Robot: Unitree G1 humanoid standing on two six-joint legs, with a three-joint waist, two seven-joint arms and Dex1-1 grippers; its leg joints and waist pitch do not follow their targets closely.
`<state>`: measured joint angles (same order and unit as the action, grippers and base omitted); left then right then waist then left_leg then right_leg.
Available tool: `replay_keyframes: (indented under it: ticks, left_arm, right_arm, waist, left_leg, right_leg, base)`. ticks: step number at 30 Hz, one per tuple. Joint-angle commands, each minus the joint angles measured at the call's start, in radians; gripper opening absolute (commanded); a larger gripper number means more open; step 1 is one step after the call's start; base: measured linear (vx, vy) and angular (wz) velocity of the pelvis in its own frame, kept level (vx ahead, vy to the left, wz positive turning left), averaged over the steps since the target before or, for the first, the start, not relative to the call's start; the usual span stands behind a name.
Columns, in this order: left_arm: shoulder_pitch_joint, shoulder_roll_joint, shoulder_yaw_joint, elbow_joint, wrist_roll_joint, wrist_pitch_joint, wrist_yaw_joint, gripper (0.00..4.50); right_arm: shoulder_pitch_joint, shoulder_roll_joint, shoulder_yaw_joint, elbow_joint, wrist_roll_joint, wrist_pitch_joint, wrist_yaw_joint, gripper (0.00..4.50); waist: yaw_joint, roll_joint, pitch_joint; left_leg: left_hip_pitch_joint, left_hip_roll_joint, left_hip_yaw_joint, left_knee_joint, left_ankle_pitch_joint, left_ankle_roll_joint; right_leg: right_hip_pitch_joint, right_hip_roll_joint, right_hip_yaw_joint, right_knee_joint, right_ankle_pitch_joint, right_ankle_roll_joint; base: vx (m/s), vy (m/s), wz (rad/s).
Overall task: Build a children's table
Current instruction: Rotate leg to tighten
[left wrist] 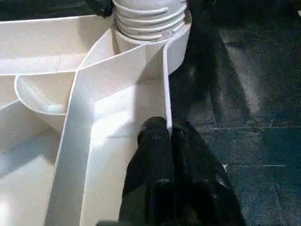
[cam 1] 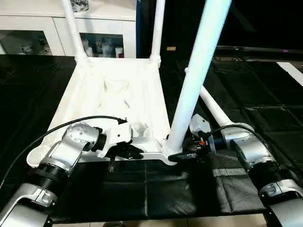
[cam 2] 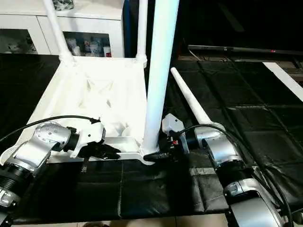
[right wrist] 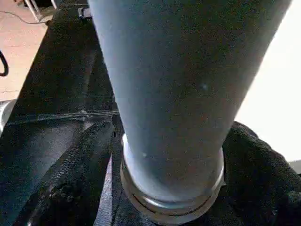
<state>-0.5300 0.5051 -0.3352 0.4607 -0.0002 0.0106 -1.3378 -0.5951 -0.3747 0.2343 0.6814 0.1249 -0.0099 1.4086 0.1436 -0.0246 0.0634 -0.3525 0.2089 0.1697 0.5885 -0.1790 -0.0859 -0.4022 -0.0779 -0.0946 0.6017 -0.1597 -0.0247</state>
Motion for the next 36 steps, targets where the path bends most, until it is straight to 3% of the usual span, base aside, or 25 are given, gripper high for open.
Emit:
replay_keyframes:
  ticks: [1, 11, 15, 18, 19, 20, 22, 24, 25, 28, 30, 36]
  left_arm:
    - [-0.015, -0.002, -0.038, 0.011, 0.020, -0.022, -0.024, 0.00]
    - [-0.013, -0.008, -0.024, 0.023, 0.017, -0.020, -0.006, 0.00]
    - [0.004, -0.034, 0.006, -0.024, 0.002, 0.056, 0.066, 0.00]
    - [0.027, -0.081, 0.039, -0.103, -0.007, 0.170, 0.180, 0.00]
    - [0.029, -0.087, 0.043, -0.112, -0.009, 0.184, 0.192, 0.00]
    - [0.046, -0.122, 0.061, -0.174, -0.015, 0.260, 0.258, 0.00]
    - [0.060, -0.145, 0.069, -0.219, -0.018, 0.313, 0.296, 0.00]
    - [0.079, -0.177, 0.076, -0.280, -0.017, 0.383, 0.341, 0.00]
    - [0.093, -0.199, 0.079, -0.322, -0.012, 0.428, 0.373, 0.00]
    - [0.126, -0.265, 0.079, -0.433, 0.007, 0.561, 0.474, 0.00]
    - [0.130, -0.278, 0.080, -0.448, 0.008, 0.585, 0.495, 0.00]
    - [0.122, -0.278, 0.087, -0.465, 0.023, 0.628, 0.534, 0.00]
  right_arm:
    - [-0.014, -0.006, 0.001, 0.008, 0.001, -0.008, 0.026, 3.25]
    - [0.007, 0.004, 0.001, 0.004, 0.023, 0.014, 0.054, 2.71]
    - [0.042, 0.036, -0.016, -0.049, 0.056, 0.088, 0.007, 2.69]
    - [0.083, 0.089, -0.012, -0.116, 0.026, 0.163, -0.152, 2.68]
    - [0.085, 0.097, -0.013, -0.119, 0.019, 0.168, -0.175, 2.68]
    - [0.091, 0.153, -0.033, -0.128, 0.001, 0.215, -0.317, 2.68]
    - [0.089, 0.196, -0.058, -0.132, 0.007, 0.259, -0.402, 2.67]
    - [0.083, 0.248, -0.088, -0.141, 0.020, 0.317, -0.489, 2.67]
    - [0.080, 0.278, -0.094, -0.150, 0.017, 0.344, -0.539, 2.67]
    - [0.081, 0.346, -0.081, -0.189, -0.017, 0.389, -0.656, 2.67]
    - [0.083, 0.353, -0.073, -0.197, -0.029, 0.389, -0.669, 2.67]
    - [0.109, 0.329, -0.049, -0.229, -0.073, 0.353, -0.690, 2.67]
  waist:
    - [-0.006, 0.002, -0.075]
    - [-0.005, 0.001, -0.076]
    - [-0.003, 0.001, -0.075]
    - [-0.007, -0.001, -0.070]
    - [-0.012, -0.001, -0.068]
    - [-0.017, 0.004, -0.065]
    - [-0.039, 0.000, -0.061]
    - [-0.056, -0.001, -0.062]
    - [-0.063, 0.006, -0.062]
    - [-0.082, 0.001, -0.061]
    - [-0.088, 0.000, -0.061]
    - [-0.089, 0.001, -0.064]
  left_leg:
    - [0.007, 0.028, 0.001, -0.068, -0.218, 0.027]
    - [0.006, 0.029, 0.001, -0.067, -0.205, 0.031]
    - [0.006, 0.032, 0.001, -0.068, -0.200, 0.032]
    - [0.007, 0.031, -0.001, -0.072, -0.220, 0.019]
    - [0.007, 0.029, -0.002, -0.074, -0.244, 0.007]
    - [0.011, 0.026, -0.005, -0.075, -0.277, -0.006]
    - [0.008, 0.022, -0.012, -0.079, -0.310, -0.025]
    - [0.002, 0.014, -0.016, -0.075, -0.321, -0.024]
    - [0.003, 0.013, -0.018, -0.074, -0.317, -0.021]
    - [0.002, 0.014, -0.019, -0.074, -0.316, -0.017]
    - [0.005, 0.013, -0.018, -0.071, -0.329, -0.009]
    - [0.002, 0.014, -0.013, -0.074, -0.300, 0.017]
  right_leg:
    - [0.051, -0.070, 0.053, -0.066, -0.310, -0.189]
    - [0.051, -0.070, 0.053, -0.063, -0.292, -0.193]
    - [0.051, -0.070, 0.053, -0.060, -0.275, -0.203]
    - [0.050, -0.071, 0.053, -0.065, -0.317, -0.187]
    - [0.049, -0.072, 0.052, -0.071, -0.375, -0.169]
    - [0.047, -0.074, 0.050, -0.079, -0.449, -0.148]
    - [0.048, -0.074, 0.043, -0.088, -0.533, -0.114]
    - [0.052, -0.076, 0.034, -0.103, -0.613, -0.067]
    - [0.050, -0.076, 0.032, -0.109, -0.621, -0.059]
    - [0.046, -0.070, 0.030, -0.108, -0.587, -0.069]
    - [0.043, -0.067, 0.028, -0.111, -0.587, -0.069]
    - [0.043, -0.064, 0.039, -0.101, -0.472, -0.105]
  base:
    - [0.000, 0.000, 0.00]
    - [0.000, 0.000, 0.00]
    - [0.000, 0.000, 0.00]
    - [0.000, 0.000, 0.00]
    - [0.000, 0.000, 0.00]
    - [0.000, 0.000, 0.00]
    - [-0.026, 0.000, -0.06]
    - [-0.026, 0.000, -0.06]
    - [0.000, 0.000, 0.00]
    - [0.000, 0.000, 0.00]
    - [0.000, 0.000, 0.00]
    - [0.000, 0.000, 0.00]
